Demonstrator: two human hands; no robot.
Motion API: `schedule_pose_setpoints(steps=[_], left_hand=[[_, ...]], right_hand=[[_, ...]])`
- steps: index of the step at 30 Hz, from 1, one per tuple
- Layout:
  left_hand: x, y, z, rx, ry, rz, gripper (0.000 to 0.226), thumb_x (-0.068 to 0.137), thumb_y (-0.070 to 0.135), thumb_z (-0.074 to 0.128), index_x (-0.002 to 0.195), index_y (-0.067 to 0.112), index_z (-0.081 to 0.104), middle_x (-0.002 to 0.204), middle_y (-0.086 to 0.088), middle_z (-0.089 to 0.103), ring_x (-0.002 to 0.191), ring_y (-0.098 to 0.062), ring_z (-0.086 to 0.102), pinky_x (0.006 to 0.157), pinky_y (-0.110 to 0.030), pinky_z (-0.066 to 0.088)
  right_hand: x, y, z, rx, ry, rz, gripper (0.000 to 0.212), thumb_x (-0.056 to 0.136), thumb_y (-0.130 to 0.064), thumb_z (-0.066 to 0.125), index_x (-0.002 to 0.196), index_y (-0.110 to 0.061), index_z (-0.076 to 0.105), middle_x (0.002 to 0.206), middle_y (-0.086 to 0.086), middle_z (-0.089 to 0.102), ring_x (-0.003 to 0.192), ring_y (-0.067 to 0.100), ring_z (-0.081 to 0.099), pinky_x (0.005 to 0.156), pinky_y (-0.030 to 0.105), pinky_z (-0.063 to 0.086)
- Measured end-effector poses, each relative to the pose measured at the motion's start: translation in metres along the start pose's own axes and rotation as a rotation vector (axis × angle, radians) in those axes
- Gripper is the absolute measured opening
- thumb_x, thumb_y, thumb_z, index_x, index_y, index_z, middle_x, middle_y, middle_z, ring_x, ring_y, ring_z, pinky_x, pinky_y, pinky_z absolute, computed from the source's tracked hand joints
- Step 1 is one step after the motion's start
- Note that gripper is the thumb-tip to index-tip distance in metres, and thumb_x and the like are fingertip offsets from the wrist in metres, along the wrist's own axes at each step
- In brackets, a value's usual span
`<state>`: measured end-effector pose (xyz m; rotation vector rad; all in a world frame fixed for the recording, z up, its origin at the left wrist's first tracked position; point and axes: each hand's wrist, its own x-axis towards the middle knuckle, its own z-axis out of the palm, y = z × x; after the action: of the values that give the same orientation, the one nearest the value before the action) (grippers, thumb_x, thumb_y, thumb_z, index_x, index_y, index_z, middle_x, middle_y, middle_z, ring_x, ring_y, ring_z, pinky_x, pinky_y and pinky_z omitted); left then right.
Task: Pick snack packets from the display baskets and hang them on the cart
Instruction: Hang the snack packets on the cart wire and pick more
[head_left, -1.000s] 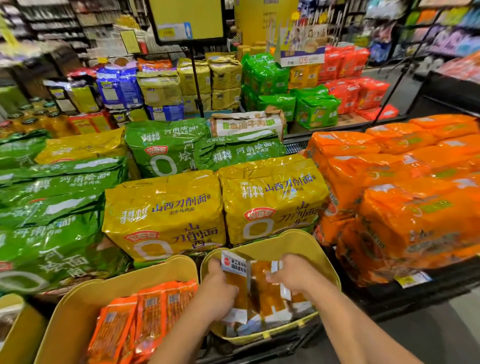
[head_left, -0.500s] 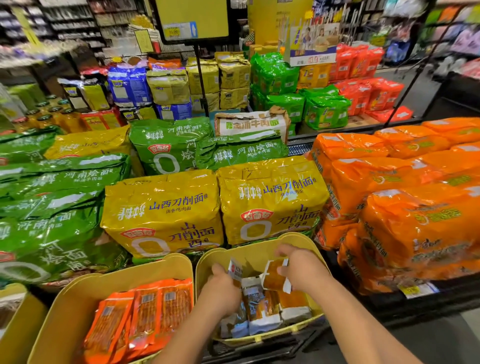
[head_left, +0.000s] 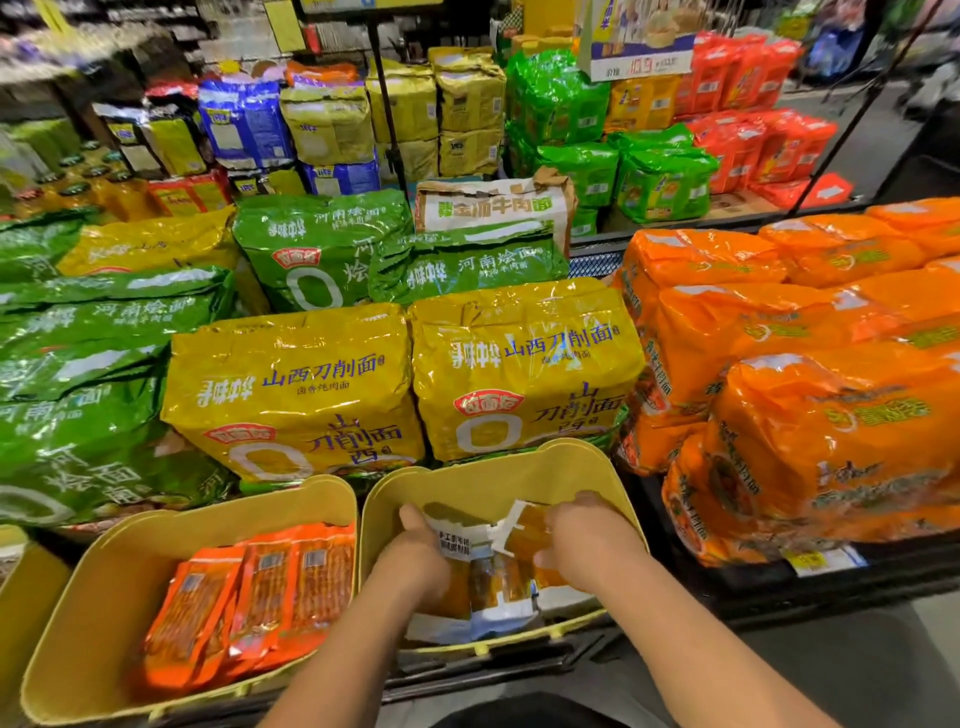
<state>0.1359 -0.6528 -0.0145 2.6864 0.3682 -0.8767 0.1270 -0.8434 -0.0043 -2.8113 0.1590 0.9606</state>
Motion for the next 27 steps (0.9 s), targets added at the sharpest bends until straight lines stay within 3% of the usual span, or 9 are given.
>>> schedule_pose_setpoints(steps=[2,5,8,10,14,17,19,23,27], left_hand=[[0.0,0.001,0.003,0.069,-0.015,-0.017,0.083,0.095,0.009,0.057,0.156,0.007,0.003,0.142,-0.019,0.051,0.125,-0.034,0.059,0.1,-0.038,0.049],[-0.006,0.001,0.008,0.181,0.088,0.096,0.063,0.093,0.007,0.056,0.147,0.012,0.025,0.144,-0.02,0.035,0.122,-0.035,0.058,0.101,-0.04,0.049],[-0.008,0.001,0.008,0.238,0.145,0.261,0.05,0.091,0.018,0.061,0.14,0.02,0.051,0.138,-0.011,0.048,0.121,-0.031,0.055,0.1,-0.037,0.048],[-0.008,0.003,0.009,0.211,0.032,0.316,0.045,0.088,0.031,0.07,0.132,0.026,0.062,0.133,-0.006,0.062,0.118,-0.025,0.059,0.095,-0.03,0.048],[-0.005,0.003,0.02,0.214,-0.148,0.294,0.057,0.09,0.045,0.066,0.143,0.027,0.054,0.145,-0.005,0.053,0.127,-0.023,0.054,0.103,-0.031,0.047],[0.0,0.002,0.022,0.255,-0.178,0.249,0.067,0.093,0.048,0.064,0.153,0.03,0.041,0.157,-0.005,0.033,0.141,-0.026,0.04,0.115,-0.038,0.038],[-0.001,0.005,0.017,0.258,-0.179,0.227,0.064,0.093,0.049,0.063,0.151,0.03,0.044,0.156,-0.005,0.037,0.139,-0.027,0.043,0.114,-0.04,0.041],[-0.016,0.001,-0.004,0.186,0.014,0.288,0.044,0.094,0.044,0.062,0.133,0.024,0.062,0.128,-0.008,0.067,0.114,-0.027,0.063,0.091,-0.035,0.053],[-0.044,-0.032,-0.024,-0.092,0.304,0.406,0.028,0.094,0.033,0.063,0.121,0.025,0.066,0.114,0.0,0.069,0.107,-0.019,0.063,0.088,-0.034,0.05]], right_hand=[[0.002,-0.006,0.005,-0.115,-0.038,-0.012,0.06,0.097,-0.051,0.057,0.143,-0.015,0.05,0.159,0.013,0.027,0.145,0.033,0.024,0.113,0.042,0.038],[0.011,-0.012,0.012,-0.162,-0.048,-0.123,0.033,0.102,-0.029,0.049,0.132,-0.023,0.06,0.139,0.009,0.05,0.125,0.032,0.046,0.096,0.041,0.047],[0.02,-0.013,0.015,-0.157,-0.132,-0.122,0.032,0.102,-0.022,0.044,0.129,-0.023,0.06,0.125,0.008,0.058,0.102,0.029,0.057,0.077,0.039,0.049],[0.021,-0.015,0.011,-0.218,-0.154,-0.091,0.033,0.102,-0.028,0.045,0.132,-0.023,0.058,0.131,0.007,0.057,0.109,0.029,0.056,0.08,0.039,0.049],[0.02,-0.017,0.006,-0.225,-0.111,-0.136,0.038,0.104,-0.027,0.045,0.141,-0.023,0.049,0.142,0.009,0.041,0.127,0.033,0.045,0.095,0.045,0.049],[0.018,-0.017,0.004,-0.278,-0.201,-0.135,0.043,0.105,-0.032,0.044,0.144,-0.017,0.046,0.143,0.011,0.039,0.123,0.033,0.05,0.09,0.043,0.047],[0.015,-0.016,-0.003,-0.261,-0.193,-0.137,0.044,0.104,-0.041,0.044,0.138,-0.014,0.052,0.136,0.011,0.048,0.113,0.032,0.055,0.085,0.041,0.047],[0.003,-0.008,-0.021,-0.087,-0.029,-0.259,0.051,0.103,-0.052,0.044,0.146,-0.025,0.049,0.152,0.009,0.045,0.134,0.03,0.047,0.101,0.042,0.048],[-0.01,-0.012,-0.035,0.167,0.191,-0.47,0.043,0.101,-0.046,0.053,0.141,-0.031,0.054,0.145,-0.004,0.054,0.134,0.018,0.047,0.105,0.035,0.044]])
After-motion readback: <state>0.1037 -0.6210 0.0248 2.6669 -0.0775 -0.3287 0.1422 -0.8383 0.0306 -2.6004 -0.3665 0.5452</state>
